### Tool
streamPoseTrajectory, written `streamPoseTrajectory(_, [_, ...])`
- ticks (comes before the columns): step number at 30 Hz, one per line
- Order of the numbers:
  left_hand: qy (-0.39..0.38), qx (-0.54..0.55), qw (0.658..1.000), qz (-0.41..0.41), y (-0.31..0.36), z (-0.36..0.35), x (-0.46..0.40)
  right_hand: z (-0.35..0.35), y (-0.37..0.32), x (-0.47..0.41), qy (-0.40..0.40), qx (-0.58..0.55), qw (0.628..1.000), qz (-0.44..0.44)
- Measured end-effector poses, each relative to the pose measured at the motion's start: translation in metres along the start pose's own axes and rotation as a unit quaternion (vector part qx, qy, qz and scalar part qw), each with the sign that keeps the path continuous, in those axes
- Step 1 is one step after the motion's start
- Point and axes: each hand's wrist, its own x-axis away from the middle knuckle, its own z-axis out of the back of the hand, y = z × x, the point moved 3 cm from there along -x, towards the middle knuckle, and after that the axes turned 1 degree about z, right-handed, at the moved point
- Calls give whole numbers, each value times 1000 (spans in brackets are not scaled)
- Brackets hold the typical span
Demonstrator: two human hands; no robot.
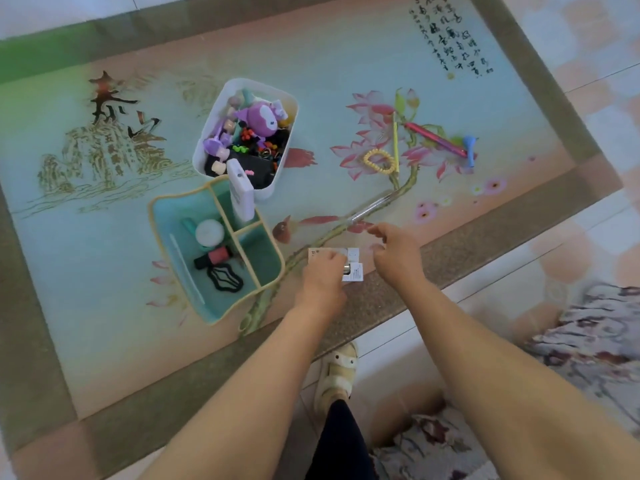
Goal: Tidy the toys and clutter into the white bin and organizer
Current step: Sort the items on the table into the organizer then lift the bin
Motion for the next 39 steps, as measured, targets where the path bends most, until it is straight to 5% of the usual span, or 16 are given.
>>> streamPoseTrajectory(7, [20,-174,985,0,-5,-34,-30,-6,-4,-64,-17,138,972,190])
streamPoseTrajectory(17, [122,-74,989,41,6,-6,-62,-9,4,-108,-52,271,922,271])
streamPoseTrajectory(22, [200,38,977,66,22,21,-60,13,-6,-112,-121,-15,984,127])
streamPoseTrajectory(27, [255,100,959,75,34,41,-51,52,-37,-83,-231,-275,932,41])
streamPoseTrajectory(39, [342,128,930,42,25,97,32,82,-121,-15,-245,-176,942,148])
